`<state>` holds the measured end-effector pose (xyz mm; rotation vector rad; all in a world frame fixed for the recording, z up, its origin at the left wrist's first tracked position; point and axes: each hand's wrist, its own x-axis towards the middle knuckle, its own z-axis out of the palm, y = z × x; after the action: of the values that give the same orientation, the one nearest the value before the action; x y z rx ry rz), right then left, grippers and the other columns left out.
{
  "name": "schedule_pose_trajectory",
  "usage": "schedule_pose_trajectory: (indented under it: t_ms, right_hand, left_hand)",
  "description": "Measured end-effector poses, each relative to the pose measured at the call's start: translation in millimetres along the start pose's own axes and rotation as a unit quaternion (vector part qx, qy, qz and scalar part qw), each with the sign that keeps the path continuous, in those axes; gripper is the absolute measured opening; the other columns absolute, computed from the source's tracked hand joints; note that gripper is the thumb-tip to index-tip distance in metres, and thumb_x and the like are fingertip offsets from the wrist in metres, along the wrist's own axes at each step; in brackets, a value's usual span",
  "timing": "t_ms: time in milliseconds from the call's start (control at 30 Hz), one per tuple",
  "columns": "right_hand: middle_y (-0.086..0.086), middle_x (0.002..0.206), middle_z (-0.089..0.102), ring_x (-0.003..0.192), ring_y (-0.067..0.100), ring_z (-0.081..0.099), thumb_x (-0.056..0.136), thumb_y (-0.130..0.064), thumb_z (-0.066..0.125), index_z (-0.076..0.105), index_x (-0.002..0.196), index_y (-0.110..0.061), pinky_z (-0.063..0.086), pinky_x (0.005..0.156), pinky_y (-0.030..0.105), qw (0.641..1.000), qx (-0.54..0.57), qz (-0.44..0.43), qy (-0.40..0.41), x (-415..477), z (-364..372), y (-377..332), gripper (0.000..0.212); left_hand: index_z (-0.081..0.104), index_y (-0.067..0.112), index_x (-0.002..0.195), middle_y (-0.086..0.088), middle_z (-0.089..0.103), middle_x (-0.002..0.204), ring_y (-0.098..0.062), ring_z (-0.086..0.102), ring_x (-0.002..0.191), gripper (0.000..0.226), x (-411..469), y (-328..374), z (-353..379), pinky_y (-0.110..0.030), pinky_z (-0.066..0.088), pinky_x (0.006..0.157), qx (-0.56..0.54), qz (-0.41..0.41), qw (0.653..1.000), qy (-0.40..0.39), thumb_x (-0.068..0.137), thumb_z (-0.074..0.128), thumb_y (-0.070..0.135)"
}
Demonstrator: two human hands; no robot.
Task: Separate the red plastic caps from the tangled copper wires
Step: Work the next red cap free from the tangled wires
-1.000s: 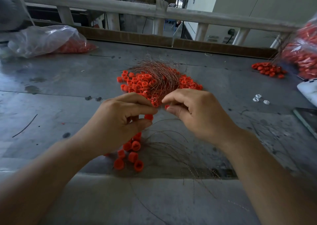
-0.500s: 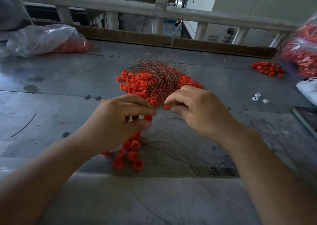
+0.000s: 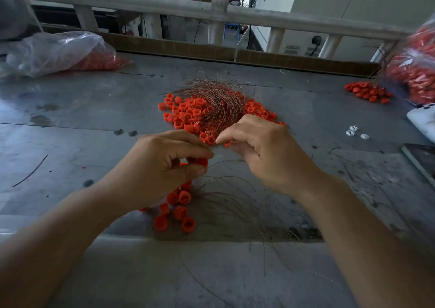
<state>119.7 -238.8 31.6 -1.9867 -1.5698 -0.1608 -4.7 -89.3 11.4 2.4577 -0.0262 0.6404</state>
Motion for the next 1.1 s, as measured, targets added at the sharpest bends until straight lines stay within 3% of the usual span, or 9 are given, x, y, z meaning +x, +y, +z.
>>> schedule_pose_trajectory:
  t_ms: [67,167,333,667,833,967,1100]
  right_hand:
    - [-0.001,0.089,0.055,0.082,0.006,0.053,0.085,0.000,0.058,0.069,0.097,-0.007,0.045,0.075,0.013,1.000,0.010,-0.007,0.003,-0.4,0.8,-0.6,0.018]
    - [-0.003,0.091,0.053,0.083,0.006,0.052,0.086,-0.003,0.058,0.068,0.100,-0.007,0.044,0.076,0.013,1.000,0.024,-0.005,0.001,0.0,2.3,-2.2,0.017]
    - [0.008,0.084,0.064,0.075,0.017,0.062,0.081,-0.010,0.061,0.070,0.096,-0.005,0.054,0.067,0.032,0.998,0.025,-0.057,0.025,-0.3,6.6,-6.3,0.018]
    - [0.005,0.082,0.059,0.073,0.014,0.059,0.080,-0.013,0.060,0.071,0.083,-0.007,0.054,0.060,0.036,0.997,0.006,-0.081,-0.004,-0.6,2.4,-0.9,0.012]
    - [0.000,0.079,0.055,0.073,0.008,0.050,0.080,-0.011,0.061,0.069,0.081,-0.007,0.047,0.064,0.026,0.998,-0.012,-0.049,0.038,-0.4,-2.9,0.8,0.009]
    - [-0.012,0.075,0.050,0.066,0.006,0.055,0.081,-0.008,0.062,0.068,0.083,-0.007,0.048,0.060,0.023,0.991,0.076,0.028,0.107,0.0,-11.4,3.3,0.006]
    - [-0.013,0.073,0.052,0.064,0.002,0.050,0.080,-0.010,0.065,0.067,0.080,-0.009,0.040,0.059,0.011,0.989,0.095,0.034,0.108,0.5,-5.5,-2.0,0.002]
  left_hand:
    - [0.064,0.030,0.099,0.022,0.058,0.095,0.016,0.056,0.081,0.028,-0.5,0.8,-0.5,-0.005,0.045,0.074,-0.011,-0.008,1.000,0.001,0.074,0.073,0.022]
    - [0.062,0.030,0.100,0.022,0.059,0.096,0.006,0.060,0.086,0.029,-1.0,3.3,-0.9,-0.005,0.046,0.075,-0.036,-0.015,0.999,0.001,0.071,0.062,0.029]
    - [0.064,0.026,0.099,0.016,0.061,0.095,0.003,0.061,0.090,0.025,-1.0,5.1,0.2,-0.007,0.047,0.079,-0.041,0.010,0.999,-0.007,0.075,0.069,0.026]
    - [0.065,0.032,0.092,0.017,0.064,0.092,0.006,0.062,0.083,0.028,-1.5,8.1,-1.5,-0.008,0.048,0.076,-0.083,-0.009,0.996,-0.028,0.067,0.067,0.021]
    - [0.070,0.035,0.085,0.011,0.069,0.086,0.000,0.065,0.080,0.020,-2.2,8.8,-2.5,-0.011,0.050,0.075,-0.133,-0.034,0.990,0.003,0.069,0.074,0.025]
    - [0.066,0.028,0.084,0.010,0.072,0.081,-0.007,0.069,0.071,0.025,1.3,6.8,-5.1,-0.012,0.051,0.066,-0.267,-0.110,0.954,0.084,0.059,0.065,0.023]
    - [0.067,0.029,0.084,0.009,0.072,0.080,-0.007,0.068,0.074,0.029,2.4,8.5,-3.4,-0.011,0.050,0.070,-0.267,-0.123,0.952,0.080,0.056,0.067,0.023]
